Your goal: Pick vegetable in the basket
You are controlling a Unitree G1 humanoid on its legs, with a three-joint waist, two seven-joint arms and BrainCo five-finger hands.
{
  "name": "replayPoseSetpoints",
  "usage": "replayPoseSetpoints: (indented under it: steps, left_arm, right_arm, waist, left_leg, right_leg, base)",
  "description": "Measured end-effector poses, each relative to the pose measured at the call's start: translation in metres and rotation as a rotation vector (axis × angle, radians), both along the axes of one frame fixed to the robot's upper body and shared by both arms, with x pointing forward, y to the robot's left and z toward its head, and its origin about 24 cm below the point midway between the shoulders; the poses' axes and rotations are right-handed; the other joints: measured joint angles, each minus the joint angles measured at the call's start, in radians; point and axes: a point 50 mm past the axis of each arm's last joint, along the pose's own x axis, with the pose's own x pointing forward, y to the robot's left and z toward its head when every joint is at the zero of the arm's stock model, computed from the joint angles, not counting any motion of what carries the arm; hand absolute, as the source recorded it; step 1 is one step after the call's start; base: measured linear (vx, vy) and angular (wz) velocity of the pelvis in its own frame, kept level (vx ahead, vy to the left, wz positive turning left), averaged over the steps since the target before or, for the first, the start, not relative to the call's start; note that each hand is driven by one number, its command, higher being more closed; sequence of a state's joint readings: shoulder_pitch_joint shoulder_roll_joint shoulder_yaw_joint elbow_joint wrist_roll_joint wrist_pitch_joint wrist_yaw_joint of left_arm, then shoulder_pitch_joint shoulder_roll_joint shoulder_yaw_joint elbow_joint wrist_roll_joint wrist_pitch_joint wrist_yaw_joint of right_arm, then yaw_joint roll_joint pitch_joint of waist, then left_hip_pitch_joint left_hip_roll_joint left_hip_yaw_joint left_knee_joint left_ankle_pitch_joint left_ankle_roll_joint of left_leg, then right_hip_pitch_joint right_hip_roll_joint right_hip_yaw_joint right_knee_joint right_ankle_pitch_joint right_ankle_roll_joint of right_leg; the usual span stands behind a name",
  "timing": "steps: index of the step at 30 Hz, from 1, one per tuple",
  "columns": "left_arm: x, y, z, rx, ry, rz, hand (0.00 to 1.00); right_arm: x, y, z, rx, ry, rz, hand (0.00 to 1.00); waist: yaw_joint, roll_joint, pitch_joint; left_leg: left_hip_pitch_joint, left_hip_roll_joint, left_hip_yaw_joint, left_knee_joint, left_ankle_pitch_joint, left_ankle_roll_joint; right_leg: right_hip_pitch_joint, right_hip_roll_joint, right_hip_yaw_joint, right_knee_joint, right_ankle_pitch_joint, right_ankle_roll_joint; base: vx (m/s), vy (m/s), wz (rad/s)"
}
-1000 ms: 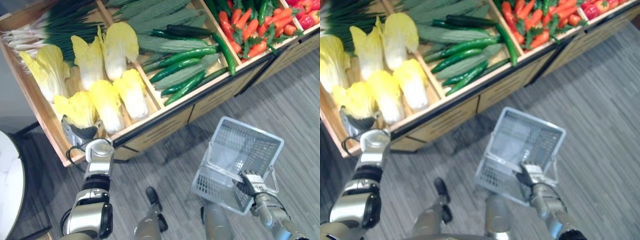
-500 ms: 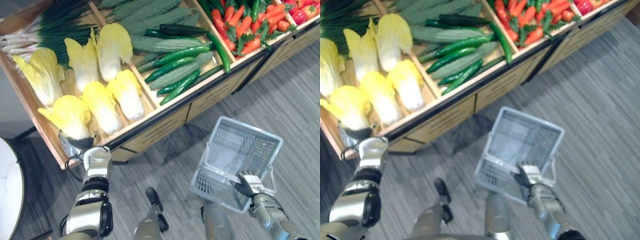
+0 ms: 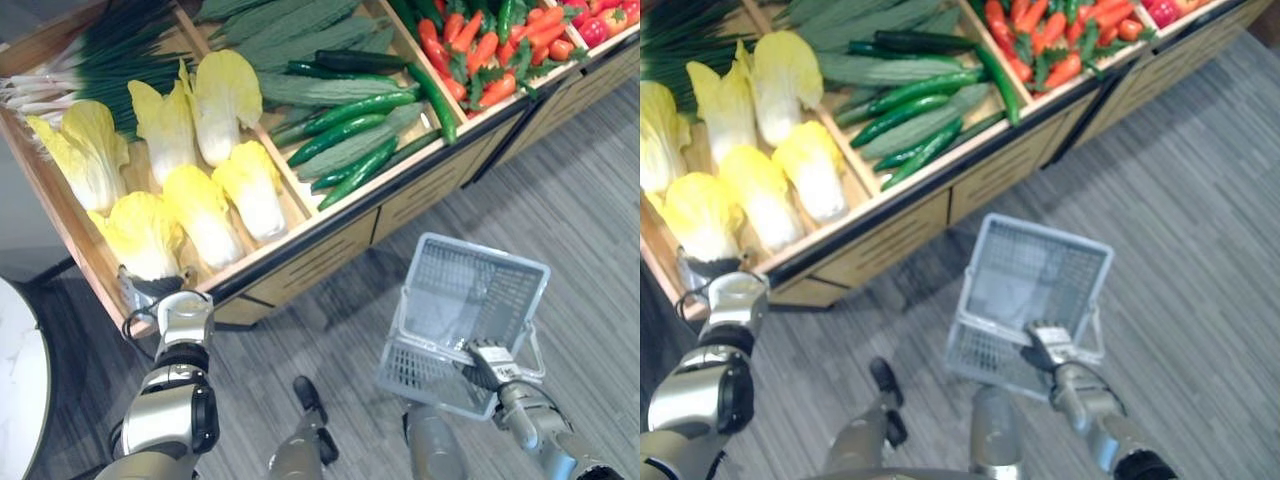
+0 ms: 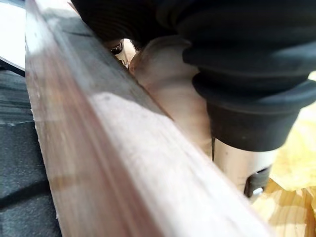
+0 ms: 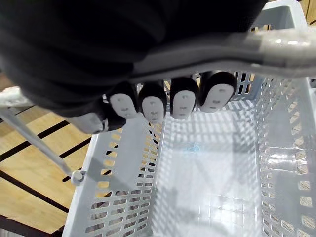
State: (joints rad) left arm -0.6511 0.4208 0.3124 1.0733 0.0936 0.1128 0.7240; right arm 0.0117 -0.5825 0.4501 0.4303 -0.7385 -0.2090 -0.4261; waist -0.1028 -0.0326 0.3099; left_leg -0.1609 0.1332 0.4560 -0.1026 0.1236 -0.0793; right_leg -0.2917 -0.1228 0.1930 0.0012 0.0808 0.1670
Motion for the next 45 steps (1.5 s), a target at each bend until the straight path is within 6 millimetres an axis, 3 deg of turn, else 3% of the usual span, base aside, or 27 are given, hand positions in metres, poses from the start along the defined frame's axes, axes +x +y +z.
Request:
replayPoseSetpoints:
  steps: [11, 19, 23, 26, 32, 41, 45]
  left_arm:
    - [0.0, 0.013, 0.009, 0.04, 0.047, 0.012, 1.0]
    - [0.0, 0.011, 0.007, 0.009, 0.024, 0.009, 1.0]
    - [0.008, -0.008, 0.004, -0.085, -0.089, 0.002, 1.0]
    - [0.013, -0.025, 0.01, -0.137, -0.249, -0.019, 1.0]
    - [0.001, -0.047, 0.007, -0.196, -0.421, -0.005, 1.0]
    - [-0.021, -0.056, -0.002, -0.345, -0.557, 0.124, 1.0]
    - [-0.033, -0.057, 0.016, -0.34, -0.684, 0.141, 1.0]
  right_arm:
    - [0.003, 0.013, 0.008, 0.016, -0.005, 0.085, 1.0]
    - [0.002, 0.013, 0.007, 0.018, 0.006, 0.081, 1.0]
    - [-0.004, 0.012, 0.0, 0.027, 0.031, 0.053, 1.0]
    - [-0.006, 0.01, -0.007, 0.016, 0.054, 0.019, 1.0]
    - [-0.013, 0.007, -0.017, 0.033, 0.088, -0.068, 1.0]
    - [-0.021, -0.01, -0.024, 0.017, 0.119, -0.169, 1.0]
    - [-0.035, -0.019, -0.03, 0.01, 0.154, -0.214, 1.0]
  waist:
    - [0.0, -0.001, 0.0]
    - [-0.004, -0.003, -0.002]
    - [-0.004, -0.009, -0.009]
    - [-0.004, -0.03, -0.022]
    - [-0.003, -0.061, -0.052]
    - [-0.003, -0.058, -0.064]
    - [-0.001, -0.06, -0.09]
  left_leg:
    - [-0.011, 0.004, 0.024, 0.0, 0.003, 0.001]
    - [-0.004, 0.005, 0.01, 0.0, 0.01, 0.005]
    - [0.011, 0.002, -0.032, 0.0, 0.014, 0.005]
    - [0.011, -0.008, -0.059, 0.0, 0.017, 0.007]
    - [0.037, -0.027, -0.087, 0.0, 0.012, 0.002]
    - [0.042, -0.032, -0.105, -0.001, 0.009, -0.003]
    - [0.043, -0.032, -0.112, -0.001, 0.009, -0.005]
  right_leg:
    - [-0.02, 0.003, 0.014, 0.0, 0.016, -0.002]
    - [-0.004, -0.002, 0.002, -0.001, 0.022, -0.002]
    - [0.039, -0.009, -0.033, -0.014, 0.022, -0.002]
    - [0.056, -0.02, -0.058, -0.018, 0.021, -0.001]
    - [0.105, -0.037, -0.081, -0.032, 0.021, 0.0]
    - [0.114, -0.038, -0.089, -0.032, 0.018, -0.004]
    - [0.121, -0.036, -0.101, -0.032, 0.016, -0.006]
  base:
    - [0.01, -0.005, -0.03]
    - [0.03, -0.004, 0.03]
    - [0.02, -0.003, 0.25]
    - [0.01, 0.006, 0.25]
    - [0.03, 0.017, 0.13]
    - [0.0, -0.006, 0.03]
    - [0.03, -0.016, 0.06]
